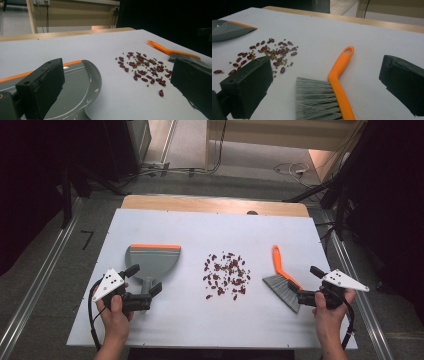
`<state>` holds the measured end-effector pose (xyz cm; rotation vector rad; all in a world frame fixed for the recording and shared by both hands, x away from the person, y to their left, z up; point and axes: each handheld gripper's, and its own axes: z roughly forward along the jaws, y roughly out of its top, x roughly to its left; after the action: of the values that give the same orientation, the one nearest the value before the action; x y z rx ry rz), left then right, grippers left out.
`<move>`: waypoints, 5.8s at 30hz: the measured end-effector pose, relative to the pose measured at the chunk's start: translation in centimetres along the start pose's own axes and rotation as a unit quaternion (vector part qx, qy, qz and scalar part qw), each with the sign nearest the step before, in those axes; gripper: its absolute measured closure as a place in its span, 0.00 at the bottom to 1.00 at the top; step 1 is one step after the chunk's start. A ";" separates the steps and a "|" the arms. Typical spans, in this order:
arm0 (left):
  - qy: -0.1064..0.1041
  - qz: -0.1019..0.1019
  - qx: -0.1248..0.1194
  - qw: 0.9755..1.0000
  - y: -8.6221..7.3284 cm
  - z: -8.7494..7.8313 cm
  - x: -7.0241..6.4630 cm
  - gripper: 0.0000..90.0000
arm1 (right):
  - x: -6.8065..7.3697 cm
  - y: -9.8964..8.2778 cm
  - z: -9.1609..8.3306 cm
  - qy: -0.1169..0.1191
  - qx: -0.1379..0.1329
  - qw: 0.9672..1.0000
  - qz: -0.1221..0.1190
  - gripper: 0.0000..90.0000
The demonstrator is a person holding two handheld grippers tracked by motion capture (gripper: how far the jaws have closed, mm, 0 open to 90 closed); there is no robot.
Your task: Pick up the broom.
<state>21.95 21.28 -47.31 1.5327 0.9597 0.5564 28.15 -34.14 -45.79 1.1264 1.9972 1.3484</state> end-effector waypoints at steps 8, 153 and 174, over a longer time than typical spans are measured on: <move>-0.001 0.001 0.000 1.000 0.0 0.1 -0.1 0.00 | 0.0 0.2 -0.3 -0.011 -0.004 1.000 -0.001 0.00; -0.052 0.009 -0.004 0.999 3.0 2.9 -3.9 0.00 | 3.9 6.8 3.7 0.001 -0.065 0.995 0.076 0.77; -0.111 0.011 0.007 0.994 4.7 6.9 -6.8 0.00 | 9.1 8.6 3.8 0.056 -0.093 0.993 0.054 0.77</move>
<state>24.95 11.90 -43.07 1.5832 0.7781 0.3849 29.14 -23.01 -38.89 1.1072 1.8627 1.6505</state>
